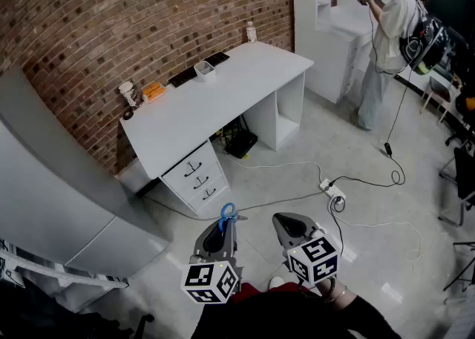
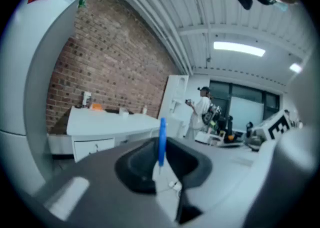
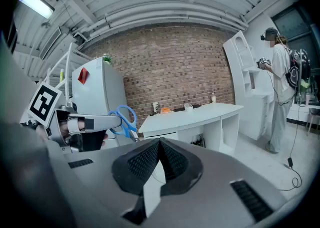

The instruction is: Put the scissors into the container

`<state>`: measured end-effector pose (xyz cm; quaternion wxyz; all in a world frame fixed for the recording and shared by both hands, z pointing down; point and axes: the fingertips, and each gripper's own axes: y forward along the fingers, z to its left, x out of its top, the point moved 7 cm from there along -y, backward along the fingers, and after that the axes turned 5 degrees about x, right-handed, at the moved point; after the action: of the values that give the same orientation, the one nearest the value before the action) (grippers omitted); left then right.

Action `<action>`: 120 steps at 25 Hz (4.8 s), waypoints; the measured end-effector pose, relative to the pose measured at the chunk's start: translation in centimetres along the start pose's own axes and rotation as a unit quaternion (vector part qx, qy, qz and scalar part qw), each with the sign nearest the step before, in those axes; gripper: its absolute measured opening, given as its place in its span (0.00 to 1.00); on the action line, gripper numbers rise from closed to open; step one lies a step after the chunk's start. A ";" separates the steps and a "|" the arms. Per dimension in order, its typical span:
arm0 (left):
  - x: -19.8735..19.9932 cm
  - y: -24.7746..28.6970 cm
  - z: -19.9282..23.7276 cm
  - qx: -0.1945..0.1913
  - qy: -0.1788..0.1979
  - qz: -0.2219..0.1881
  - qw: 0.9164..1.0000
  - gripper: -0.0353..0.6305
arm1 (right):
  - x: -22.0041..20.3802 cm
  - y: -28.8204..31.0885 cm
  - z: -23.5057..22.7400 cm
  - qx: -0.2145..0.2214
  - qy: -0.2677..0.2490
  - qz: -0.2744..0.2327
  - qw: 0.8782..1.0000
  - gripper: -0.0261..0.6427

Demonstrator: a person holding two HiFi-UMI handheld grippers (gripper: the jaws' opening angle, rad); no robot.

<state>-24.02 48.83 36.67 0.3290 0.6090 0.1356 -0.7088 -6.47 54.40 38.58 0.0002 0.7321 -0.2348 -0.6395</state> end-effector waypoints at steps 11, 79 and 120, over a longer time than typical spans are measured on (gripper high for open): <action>0.0 0.7 -0.5 0.003 -0.001 -0.003 1.000 0.12 | 0.1 -0.6 -1.6 0.001 -0.002 -0.013 1.000 0.05; 8.1 30.8 16.6 -0.002 -0.020 0.034 0.999 0.12 | 10.2 26.3 -19.3 -0.050 0.068 0.017 0.996 0.05; 11.9 47.5 16.4 0.070 -0.040 0.022 0.996 0.12 | 16.3 36.7 -35.8 0.007 0.053 0.038 0.998 0.05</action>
<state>-7.20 0.05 38.90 0.3062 0.6047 0.0585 -0.7329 15.66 5.40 40.86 0.0315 0.7556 -0.2664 -0.5976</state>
